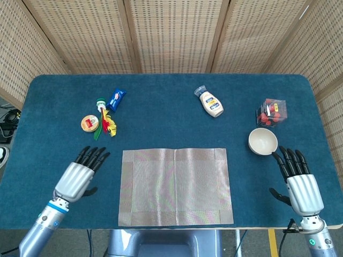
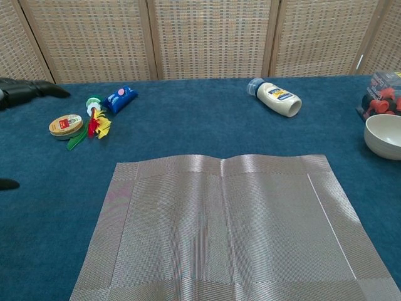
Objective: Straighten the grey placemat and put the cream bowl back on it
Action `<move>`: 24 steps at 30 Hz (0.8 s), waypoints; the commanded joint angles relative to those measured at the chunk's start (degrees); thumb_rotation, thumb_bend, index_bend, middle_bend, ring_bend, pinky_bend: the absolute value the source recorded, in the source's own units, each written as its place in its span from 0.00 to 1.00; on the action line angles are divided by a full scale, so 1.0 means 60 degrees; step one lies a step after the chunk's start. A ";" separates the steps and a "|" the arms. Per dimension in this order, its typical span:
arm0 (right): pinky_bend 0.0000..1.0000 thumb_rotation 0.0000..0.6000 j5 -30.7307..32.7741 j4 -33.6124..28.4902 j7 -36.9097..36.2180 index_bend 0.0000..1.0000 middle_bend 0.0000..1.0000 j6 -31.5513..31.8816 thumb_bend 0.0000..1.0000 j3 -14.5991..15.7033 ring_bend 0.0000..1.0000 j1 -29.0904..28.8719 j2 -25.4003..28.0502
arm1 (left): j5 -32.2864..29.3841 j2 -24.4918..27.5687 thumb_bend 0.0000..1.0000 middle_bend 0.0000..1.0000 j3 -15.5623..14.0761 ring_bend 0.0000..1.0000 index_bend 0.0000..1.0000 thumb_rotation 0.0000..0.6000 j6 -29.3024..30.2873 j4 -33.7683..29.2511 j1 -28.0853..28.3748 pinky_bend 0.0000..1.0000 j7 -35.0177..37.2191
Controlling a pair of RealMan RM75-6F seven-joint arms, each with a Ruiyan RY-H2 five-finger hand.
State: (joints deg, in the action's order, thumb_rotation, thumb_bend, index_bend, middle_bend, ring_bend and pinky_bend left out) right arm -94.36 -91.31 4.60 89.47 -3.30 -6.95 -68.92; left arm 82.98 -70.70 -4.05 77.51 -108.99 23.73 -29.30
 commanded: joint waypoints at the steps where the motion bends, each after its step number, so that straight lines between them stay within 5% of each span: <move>1: 0.00 1.00 0.0962 0.0292 -0.0033 0.12 0.00 -0.1156 0.00 -0.0291 0.00 -0.0442 -0.0015 | -0.0244 0.0186 0.00 0.00 0.0488 0.00 0.00 1.00 0.1520 0.0015 -0.0953 0.00 0.0111; 16: 0.00 1.00 0.3872 0.1827 0.0249 0.21 0.00 -0.4721 0.00 -0.1108 0.00 -0.2069 -0.0705 | -0.0558 0.0974 0.00 0.00 0.0892 0.00 0.00 1.00 0.1963 -0.0058 -0.1650 0.00 0.1219; 24: 0.00 1.00 0.4560 0.2921 0.0606 0.31 0.00 -0.5519 0.00 -0.1190 0.00 -0.2648 -0.1615 | -0.0550 0.1191 0.00 0.00 0.1064 0.00 0.00 1.00 0.1793 -0.0030 -0.1736 0.00 0.1653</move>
State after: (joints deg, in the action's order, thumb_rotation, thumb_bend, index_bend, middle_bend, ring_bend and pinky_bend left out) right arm -67.46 -74.63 7.54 57.01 -10.43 -22.33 -77.79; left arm 79.65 -63.71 2.17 88.34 -109.16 13.42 -19.62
